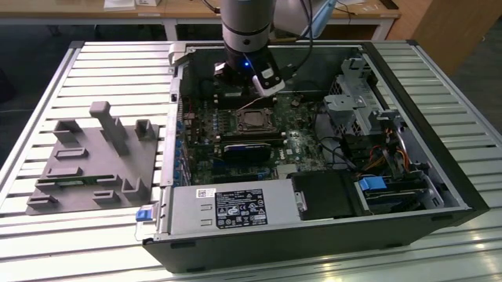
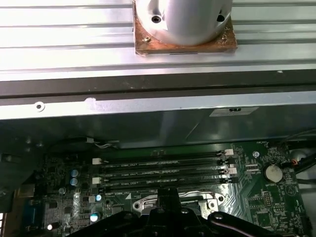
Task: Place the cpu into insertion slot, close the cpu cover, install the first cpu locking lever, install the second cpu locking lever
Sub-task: 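Install the first cpu locking lever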
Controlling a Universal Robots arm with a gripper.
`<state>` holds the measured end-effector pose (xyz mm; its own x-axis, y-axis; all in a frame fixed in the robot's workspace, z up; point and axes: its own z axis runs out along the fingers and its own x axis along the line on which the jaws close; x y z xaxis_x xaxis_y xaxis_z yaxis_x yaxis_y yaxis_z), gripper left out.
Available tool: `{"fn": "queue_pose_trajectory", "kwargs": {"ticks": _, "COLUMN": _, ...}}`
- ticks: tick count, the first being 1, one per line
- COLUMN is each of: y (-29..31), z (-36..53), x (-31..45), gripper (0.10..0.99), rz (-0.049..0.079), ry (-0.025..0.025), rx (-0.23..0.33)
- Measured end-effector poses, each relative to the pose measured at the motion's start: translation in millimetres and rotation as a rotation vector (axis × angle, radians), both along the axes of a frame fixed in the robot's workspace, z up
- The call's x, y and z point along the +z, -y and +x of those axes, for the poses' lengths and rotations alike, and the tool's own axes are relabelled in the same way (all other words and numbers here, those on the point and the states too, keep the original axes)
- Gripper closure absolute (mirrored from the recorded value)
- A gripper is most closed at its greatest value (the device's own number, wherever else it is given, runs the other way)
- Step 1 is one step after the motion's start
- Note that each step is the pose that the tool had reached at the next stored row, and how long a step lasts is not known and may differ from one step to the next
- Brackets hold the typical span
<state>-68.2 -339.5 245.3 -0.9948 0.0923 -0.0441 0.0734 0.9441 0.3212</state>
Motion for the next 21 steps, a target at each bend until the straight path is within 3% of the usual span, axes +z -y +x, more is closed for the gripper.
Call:
{"fn": "queue_pose_trajectory", "kwargs": {"ticks": 6, "y": 0.0, "z": -1.7, "x": -2.4, "gripper": 0.98, "rz": 0.0, "ry": 0.0593, "rx": -0.003}}
{"fn": "queue_pose_trajectory", "kwargs": {"ticks": 7, "y": 0.0, "z": -2.2, "x": -3.3, "gripper": 0.98, "rz": 0.0, "ry": 0.0663, "rx": -0.003}}
{"fn": "queue_pose_trajectory", "kwargs": {"ticks": 15, "y": -0.5, "z": -2.4, "x": -12.9, "gripper": 0.98, "rz": -0.012, "ry": 0.0785, "rx": -0.045}}
{"fn": "queue_pose_trajectory", "kwargs": {"ticks": 21, "y": -7.3, "z": -2.4, "x": -17.8, "gripper": 0.98, "rz": -0.05, "ry": 0.0824, "rx": -0.048}}
